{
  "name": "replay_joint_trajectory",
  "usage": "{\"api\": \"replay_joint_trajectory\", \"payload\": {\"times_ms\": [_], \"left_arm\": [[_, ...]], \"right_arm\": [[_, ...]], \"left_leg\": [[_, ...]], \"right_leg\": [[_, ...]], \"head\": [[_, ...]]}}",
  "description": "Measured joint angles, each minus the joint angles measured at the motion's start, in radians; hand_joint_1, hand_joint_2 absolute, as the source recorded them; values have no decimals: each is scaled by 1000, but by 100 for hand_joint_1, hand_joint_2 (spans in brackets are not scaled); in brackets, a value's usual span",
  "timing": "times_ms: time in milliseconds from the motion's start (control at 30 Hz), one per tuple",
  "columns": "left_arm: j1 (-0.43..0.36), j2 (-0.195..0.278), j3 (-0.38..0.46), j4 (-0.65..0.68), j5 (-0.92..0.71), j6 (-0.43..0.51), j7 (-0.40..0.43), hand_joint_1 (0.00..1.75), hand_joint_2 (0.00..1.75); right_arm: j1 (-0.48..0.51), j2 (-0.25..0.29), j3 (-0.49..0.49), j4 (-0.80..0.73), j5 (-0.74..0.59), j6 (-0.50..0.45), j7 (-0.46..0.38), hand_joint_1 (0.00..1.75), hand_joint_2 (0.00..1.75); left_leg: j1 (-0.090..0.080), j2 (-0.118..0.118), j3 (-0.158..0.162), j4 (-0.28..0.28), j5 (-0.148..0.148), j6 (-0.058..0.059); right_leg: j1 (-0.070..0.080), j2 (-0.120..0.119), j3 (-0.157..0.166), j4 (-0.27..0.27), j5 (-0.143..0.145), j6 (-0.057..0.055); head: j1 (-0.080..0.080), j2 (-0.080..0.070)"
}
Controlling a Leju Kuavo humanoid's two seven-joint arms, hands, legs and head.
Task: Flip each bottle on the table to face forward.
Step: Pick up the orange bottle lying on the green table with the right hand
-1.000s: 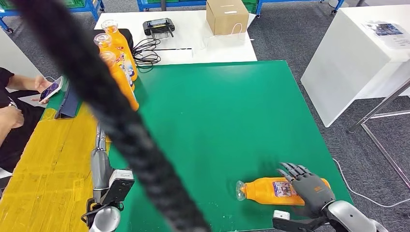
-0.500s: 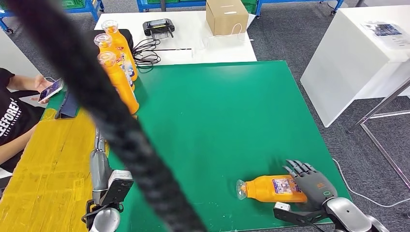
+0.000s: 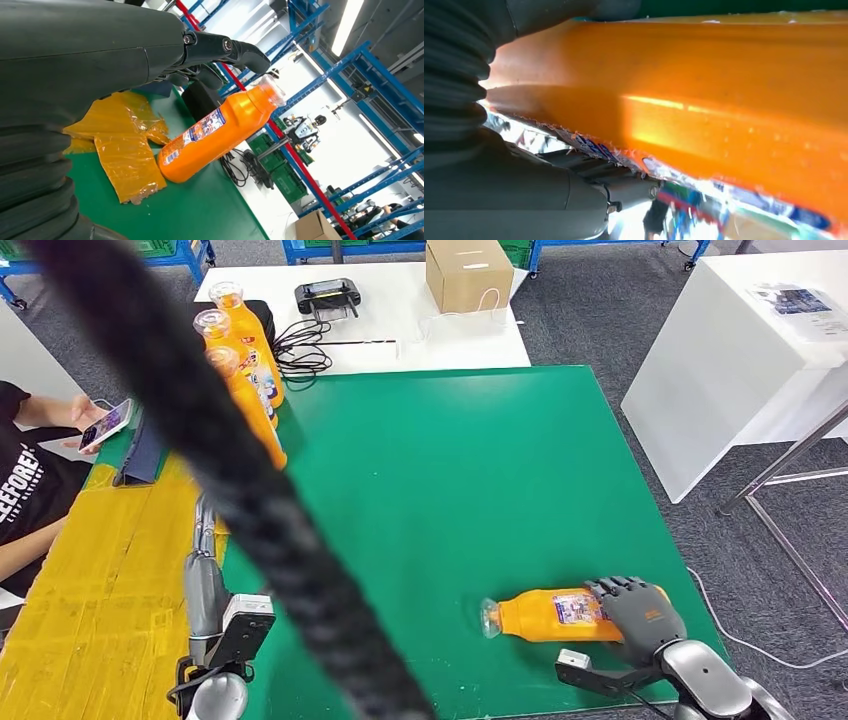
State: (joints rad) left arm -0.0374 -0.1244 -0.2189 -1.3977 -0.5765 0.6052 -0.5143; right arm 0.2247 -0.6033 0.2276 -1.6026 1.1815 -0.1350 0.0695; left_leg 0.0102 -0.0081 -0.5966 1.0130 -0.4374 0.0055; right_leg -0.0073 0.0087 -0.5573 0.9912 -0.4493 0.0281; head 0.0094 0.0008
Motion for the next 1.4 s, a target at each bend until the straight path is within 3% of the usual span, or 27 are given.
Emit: {"api": "replay_joint_trajectory", "payload": {"times_ms": [233,367,500,733,900,1100,1167,1400], "left_arm": [[21,-4,4,-33,-14,2,10,0,175],[22,-6,4,-36,-9,1,7,0,175],[21,-6,-2,-36,21,-25,-2,0,175],[7,-5,-53,-25,195,-261,12,0,175],[-4,-4,-77,-12,250,-329,14,0,175],[-18,1,-103,-10,508,-616,14,0,175],[-25,3,-115,-12,553,-671,16,0,175],[-46,12,-152,-19,582,-709,26,0,175]], "right_arm": [[-57,186,-25,-39,24,-231,-89,175,175],[-85,305,-40,-84,-56,-387,-166,175,175],[-109,394,-44,-113,-182,-443,-229,175,175],[-163,537,-57,-77,-594,-355,-367,175,175],[-191,597,-59,-33,-664,-303,-388,161,175],[-236,668,-19,73,-839,-115,-420,162,175],[-258,693,17,125,-861,-85,-422,165,175],[-306,742,131,246,-882,-26,-435,172,175]], "left_leg": [[1,0,0,0,1,-1],[1,0,-1,0,1,-1],[1,0,-1,0,1,-1],[1,0,-1,0,1,0],[1,-1,-1,0,1,0],[1,0,-2,0,1,0],[1,0,-2,0,1,0],[1,-1,-3,0,2,-1]], "right_leg": [[1,0,0,0,0,0],[1,0,-1,0,0,0],[1,0,-1,0,0,0],[0,0,-1,0,0,0],[0,-1,-1,0,0,0],[1,0,-2,1,0,0],[1,0,-2,1,0,0],[1,-1,-2,1,0,0]], "head": [[0,0],[0,0],[0,0],[0,0],[0,0],[0,0],[0,0],[0,0]]}}
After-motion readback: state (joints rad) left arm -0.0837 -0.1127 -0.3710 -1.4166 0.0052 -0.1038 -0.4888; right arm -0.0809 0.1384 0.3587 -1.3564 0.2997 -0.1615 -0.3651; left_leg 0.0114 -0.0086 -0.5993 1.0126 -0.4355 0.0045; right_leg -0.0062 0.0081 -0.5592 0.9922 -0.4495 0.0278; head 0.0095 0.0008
